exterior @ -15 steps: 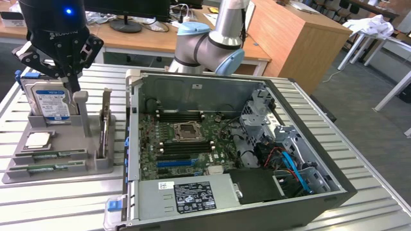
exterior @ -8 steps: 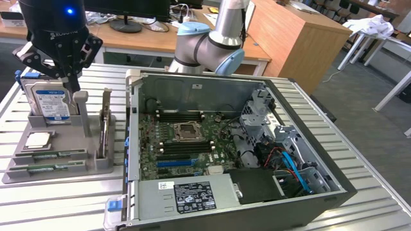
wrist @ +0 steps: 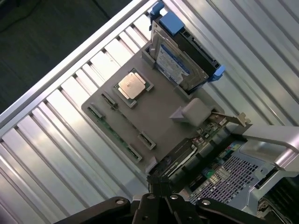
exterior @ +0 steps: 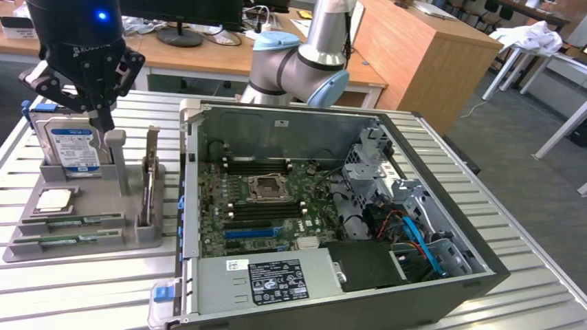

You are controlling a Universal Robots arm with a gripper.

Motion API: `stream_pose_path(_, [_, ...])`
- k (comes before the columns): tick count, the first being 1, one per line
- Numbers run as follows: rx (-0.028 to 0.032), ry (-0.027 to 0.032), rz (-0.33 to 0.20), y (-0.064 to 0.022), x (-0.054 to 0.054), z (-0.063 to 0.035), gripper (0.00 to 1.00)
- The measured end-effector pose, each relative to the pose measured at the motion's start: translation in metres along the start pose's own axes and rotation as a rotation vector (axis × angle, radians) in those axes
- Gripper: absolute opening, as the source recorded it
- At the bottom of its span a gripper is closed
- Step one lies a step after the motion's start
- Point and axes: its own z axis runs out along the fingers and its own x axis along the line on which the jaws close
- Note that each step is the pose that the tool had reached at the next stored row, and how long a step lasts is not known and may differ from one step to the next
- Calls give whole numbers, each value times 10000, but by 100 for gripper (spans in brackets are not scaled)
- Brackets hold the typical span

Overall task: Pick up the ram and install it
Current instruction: 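Pick up the ram and move it above insertion slot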

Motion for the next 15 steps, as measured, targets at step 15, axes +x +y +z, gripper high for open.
stream_pose_path(15, [-29, 56, -1242, 0, 0, 0, 10])
